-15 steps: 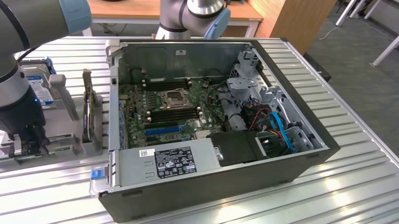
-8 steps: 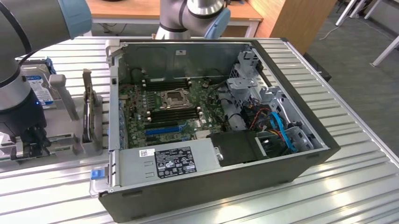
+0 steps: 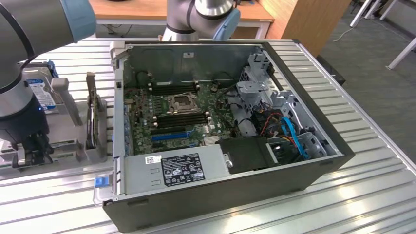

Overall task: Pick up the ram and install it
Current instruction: 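Pick up the ram and move it above insertion slot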

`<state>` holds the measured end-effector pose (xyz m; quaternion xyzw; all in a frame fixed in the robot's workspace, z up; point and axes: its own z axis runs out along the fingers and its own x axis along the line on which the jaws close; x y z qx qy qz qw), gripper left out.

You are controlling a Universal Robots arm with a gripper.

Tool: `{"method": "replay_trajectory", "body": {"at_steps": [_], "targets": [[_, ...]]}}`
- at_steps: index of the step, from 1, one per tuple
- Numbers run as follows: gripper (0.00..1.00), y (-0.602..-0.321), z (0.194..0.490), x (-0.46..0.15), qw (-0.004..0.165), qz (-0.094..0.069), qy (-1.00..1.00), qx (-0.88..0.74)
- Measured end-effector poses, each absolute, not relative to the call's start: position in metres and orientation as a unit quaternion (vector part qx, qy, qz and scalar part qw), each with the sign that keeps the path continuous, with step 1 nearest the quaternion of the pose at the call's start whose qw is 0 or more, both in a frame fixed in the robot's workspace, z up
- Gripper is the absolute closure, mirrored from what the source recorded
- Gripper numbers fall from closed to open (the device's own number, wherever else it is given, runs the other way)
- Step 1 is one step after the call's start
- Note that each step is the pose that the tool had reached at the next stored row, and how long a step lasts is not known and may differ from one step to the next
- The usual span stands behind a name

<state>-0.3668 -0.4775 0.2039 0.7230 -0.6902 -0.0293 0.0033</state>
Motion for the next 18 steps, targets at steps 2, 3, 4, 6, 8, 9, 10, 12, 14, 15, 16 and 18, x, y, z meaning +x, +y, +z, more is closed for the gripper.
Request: {"method": "replay_trajectory", "body": {"at_steps": [2,3,4,6,8,9,10,12,14,15,16,18], "targets": [[0.71,-0.4775,0.2021,-0.3668,0.003,-0.03,-0.69,0.723],[0.71,-0.4776,0.2013,-0.3668,0.003,-0.03,-0.69,0.723],[0.71,-0.4776,0.2011,-0.3668,0.003,-0.03,-0.69,0.723],[0.71,-0.4776,0.2012,-0.3668,0.003,-0.03,-0.69,0.723],[0.71,-0.4776,0.2008,-0.3668,0.003,-0.03,-0.69,0.723],[0.71,-0.4775,0.2,-0.3667,0.003,-0.03,-0.69,0.723],[0.71,-0.4775,0.1992,-0.3667,0.003,-0.03,-0.69,0.723],[0.71,-0.4776,0.198,-0.3668,0.003,-0.03,-0.69,0.723],[0.71,-0.4776,0.1981,-0.3668,0.003,-0.03,-0.69,0.723],[0.71,-0.4776,0.1981,-0.3668,0.003,-0.03,-0.69,0.723],[0.71,-0.4776,0.198,-0.3668,0.003,-0.03,-0.69,0.723],[0.71,-0.4776,0.198,-0.3668,0.003,-0.03,-0.69,0.723]]}}
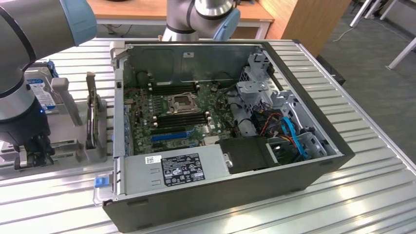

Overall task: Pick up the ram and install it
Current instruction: 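Pick up the ram and move it above insertion slot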

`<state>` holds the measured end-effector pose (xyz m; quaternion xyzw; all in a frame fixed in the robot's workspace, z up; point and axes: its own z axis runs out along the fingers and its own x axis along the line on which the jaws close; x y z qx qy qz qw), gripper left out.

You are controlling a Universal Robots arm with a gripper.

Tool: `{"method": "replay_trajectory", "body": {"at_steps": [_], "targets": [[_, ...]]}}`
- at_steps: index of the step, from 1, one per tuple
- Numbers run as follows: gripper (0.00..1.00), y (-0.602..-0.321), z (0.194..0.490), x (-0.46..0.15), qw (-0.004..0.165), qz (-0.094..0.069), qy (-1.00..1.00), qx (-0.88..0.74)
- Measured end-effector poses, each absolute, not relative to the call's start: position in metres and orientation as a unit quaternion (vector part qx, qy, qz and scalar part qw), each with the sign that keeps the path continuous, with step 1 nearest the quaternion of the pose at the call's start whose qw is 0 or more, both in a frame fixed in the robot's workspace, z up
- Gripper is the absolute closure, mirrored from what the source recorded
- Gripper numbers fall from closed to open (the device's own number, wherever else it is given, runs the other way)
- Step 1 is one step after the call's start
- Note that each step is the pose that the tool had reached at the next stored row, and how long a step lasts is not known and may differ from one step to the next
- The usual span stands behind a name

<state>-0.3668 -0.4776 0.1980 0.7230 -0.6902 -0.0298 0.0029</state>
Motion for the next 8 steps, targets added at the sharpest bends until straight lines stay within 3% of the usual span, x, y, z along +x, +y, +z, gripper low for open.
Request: {"method": "replay_trajectory", "body": {"at_steps": [5,8], "targets": [[0.71,-0.4776,0.198,-0.3668,0.003,-0.03,-0.69,0.723],[0.85,-0.4776,0.198,-0.3668,0.003,-0.03,-0.69,0.723]]}}
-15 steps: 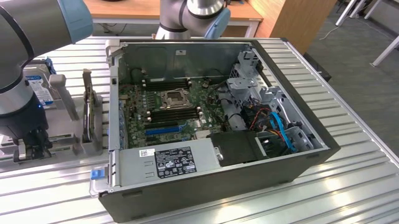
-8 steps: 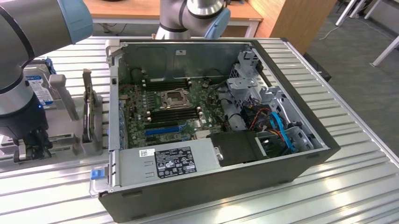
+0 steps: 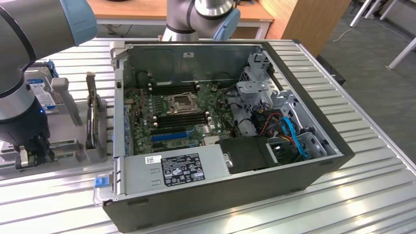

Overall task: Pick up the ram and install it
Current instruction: 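Pick up the ram and move it above insertion slot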

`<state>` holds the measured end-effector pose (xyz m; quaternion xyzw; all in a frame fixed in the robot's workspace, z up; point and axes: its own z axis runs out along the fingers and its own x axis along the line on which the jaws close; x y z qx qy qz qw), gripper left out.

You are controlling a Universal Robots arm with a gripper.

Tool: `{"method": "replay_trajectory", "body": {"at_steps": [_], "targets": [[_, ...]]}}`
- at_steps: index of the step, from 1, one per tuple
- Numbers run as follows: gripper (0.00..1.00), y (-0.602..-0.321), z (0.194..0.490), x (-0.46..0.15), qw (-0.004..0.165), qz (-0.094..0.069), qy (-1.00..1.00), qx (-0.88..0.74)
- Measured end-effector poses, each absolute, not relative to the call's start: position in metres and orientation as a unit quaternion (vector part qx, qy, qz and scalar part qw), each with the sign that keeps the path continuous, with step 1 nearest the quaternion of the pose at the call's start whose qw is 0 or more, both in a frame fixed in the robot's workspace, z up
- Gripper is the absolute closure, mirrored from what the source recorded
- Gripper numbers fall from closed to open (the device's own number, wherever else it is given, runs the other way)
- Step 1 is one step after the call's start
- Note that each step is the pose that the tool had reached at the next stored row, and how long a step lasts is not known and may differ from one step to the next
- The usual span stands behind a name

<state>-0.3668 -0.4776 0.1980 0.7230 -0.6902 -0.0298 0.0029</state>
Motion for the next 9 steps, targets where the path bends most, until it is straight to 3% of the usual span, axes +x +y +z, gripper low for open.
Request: {"method": "replay_trajectory", "body": {"at_steps": [9], "targets": [[0.85,-0.4776,0.198,-0.3668,0.003,-0.03,-0.69,0.723]]}}
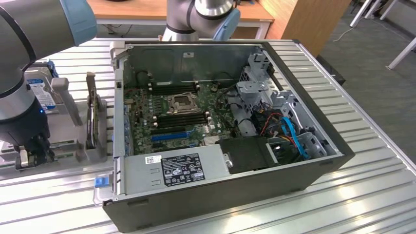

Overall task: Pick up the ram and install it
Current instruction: 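Pick up the ram and move it above insertion slot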

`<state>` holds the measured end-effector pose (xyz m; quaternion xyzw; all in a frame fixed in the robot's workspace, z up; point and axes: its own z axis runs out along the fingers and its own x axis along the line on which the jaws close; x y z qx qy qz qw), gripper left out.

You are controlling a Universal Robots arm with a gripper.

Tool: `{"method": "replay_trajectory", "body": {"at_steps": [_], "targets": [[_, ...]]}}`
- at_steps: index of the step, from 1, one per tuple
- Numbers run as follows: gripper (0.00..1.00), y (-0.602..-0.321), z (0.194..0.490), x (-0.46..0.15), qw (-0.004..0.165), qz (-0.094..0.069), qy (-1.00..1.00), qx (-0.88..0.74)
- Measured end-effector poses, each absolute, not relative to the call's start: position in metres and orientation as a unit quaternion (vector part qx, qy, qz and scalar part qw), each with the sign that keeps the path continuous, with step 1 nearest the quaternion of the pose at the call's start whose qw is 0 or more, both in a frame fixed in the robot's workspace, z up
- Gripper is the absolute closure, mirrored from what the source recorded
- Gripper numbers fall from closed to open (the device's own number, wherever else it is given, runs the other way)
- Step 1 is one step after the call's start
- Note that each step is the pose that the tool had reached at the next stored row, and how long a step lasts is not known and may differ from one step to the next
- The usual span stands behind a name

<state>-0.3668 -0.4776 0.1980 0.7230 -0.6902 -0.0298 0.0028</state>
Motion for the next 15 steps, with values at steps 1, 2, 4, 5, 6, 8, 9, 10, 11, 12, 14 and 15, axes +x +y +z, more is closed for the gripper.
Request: {"method": "replay_trajectory", "body": {"at_steps": [1,2,4,5,6,8,9,10,11,12,14,15], "targets": [[0.86,-0.4776,0.198,-0.3668,0.003,-0.03,-0.69,0.723],[0.86,-0.4776,0.198,-0.3668,0.003,-0.03,-0.69,0.723],[0.88,-0.4776,0.198,-0.3668,0.003,-0.03,-0.69,0.723],[0.88,-0.4776,0.198,-0.3668,0.003,-0.03,-0.69,0.723],[0.88,-0.4776,0.198,-0.3668,0.003,-0.03,-0.69,0.723],[0.88,-0.4776,0.198,-0.3668,0.003,-0.03,-0.69,0.723],[0.88,-0.4776,0.198,-0.3668,0.003,-0.03,-0.691,0.723],[0.88,-0.4776,0.198,-0.3668,0.003,-0.03,-0.691,0.722],[0.88,-0.4776,0.198,-0.3668,0.003,-0.03,-0.692,0.721],[0.88,-0.4775,0.198,-0.3668,0.003,-0.03,-0.693,0.721],[0.88,-0.4776,0.198,-0.3668,0.003,-0.03,-0.693,0.72],[0.88,-0.4776,0.198,-0.3668,0.003,-0.03,-0.694,0.719]]}}
